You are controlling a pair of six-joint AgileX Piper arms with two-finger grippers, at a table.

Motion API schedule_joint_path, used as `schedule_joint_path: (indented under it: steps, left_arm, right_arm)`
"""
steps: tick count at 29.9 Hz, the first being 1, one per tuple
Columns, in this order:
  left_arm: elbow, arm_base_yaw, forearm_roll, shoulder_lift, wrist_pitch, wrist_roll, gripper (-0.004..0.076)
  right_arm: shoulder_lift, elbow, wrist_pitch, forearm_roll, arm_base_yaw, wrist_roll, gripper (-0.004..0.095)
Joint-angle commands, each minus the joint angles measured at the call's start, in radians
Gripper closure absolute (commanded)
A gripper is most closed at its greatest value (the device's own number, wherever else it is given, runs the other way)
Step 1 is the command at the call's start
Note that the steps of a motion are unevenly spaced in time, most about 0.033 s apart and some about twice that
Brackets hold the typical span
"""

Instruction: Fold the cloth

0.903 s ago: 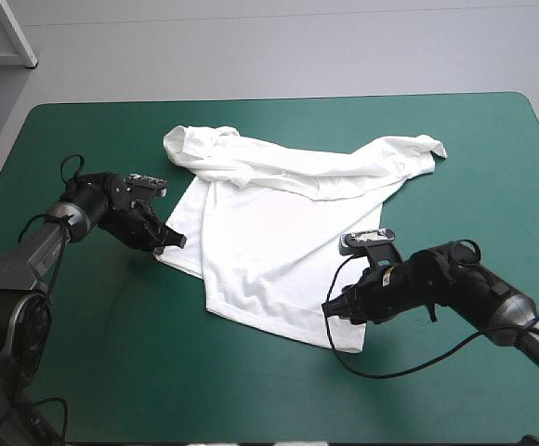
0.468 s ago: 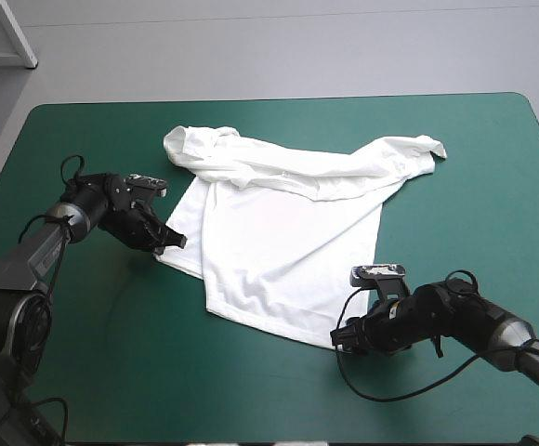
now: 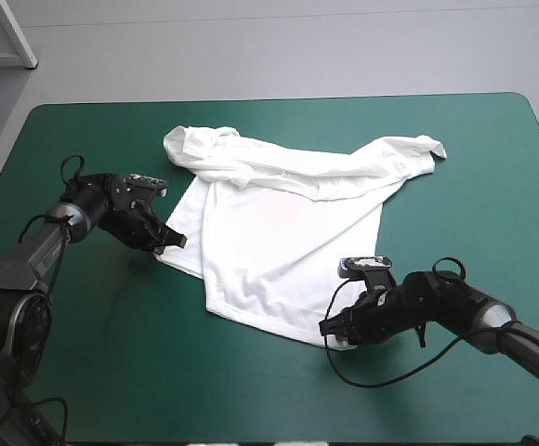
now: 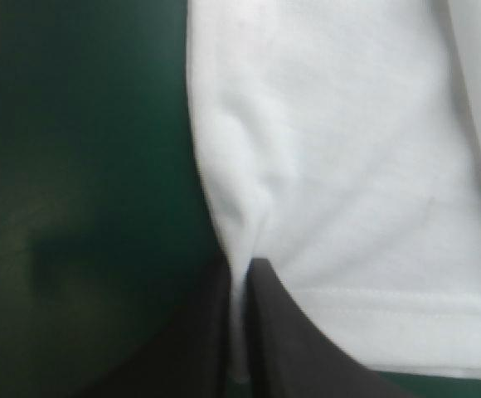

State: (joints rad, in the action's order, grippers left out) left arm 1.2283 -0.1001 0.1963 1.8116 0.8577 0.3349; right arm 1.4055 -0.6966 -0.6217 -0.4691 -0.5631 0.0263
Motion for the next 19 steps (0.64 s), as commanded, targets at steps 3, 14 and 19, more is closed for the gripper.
schedule_joint_path:
  steps: [3,14,19]
  left_arm:
    - [-0.01,-0.01,0.038,0.009,-0.07,-0.004,0.0705]
    - [-0.007,-0.008,0.084,-0.169,-0.19,-0.004,0.0705]
    - [0.021,-0.008,0.082,-0.328,-0.221,-0.012,0.0705]
  right_arm:
    - [0.023,0.021,0.024,0.086,-0.005,-0.01,0.0904]
    - [-0.211,-0.222,0.11,0.497,-0.003,-0.159,0.0904]
    - [-0.223,-0.486,0.108,0.816,-0.004,-0.171,0.0905]
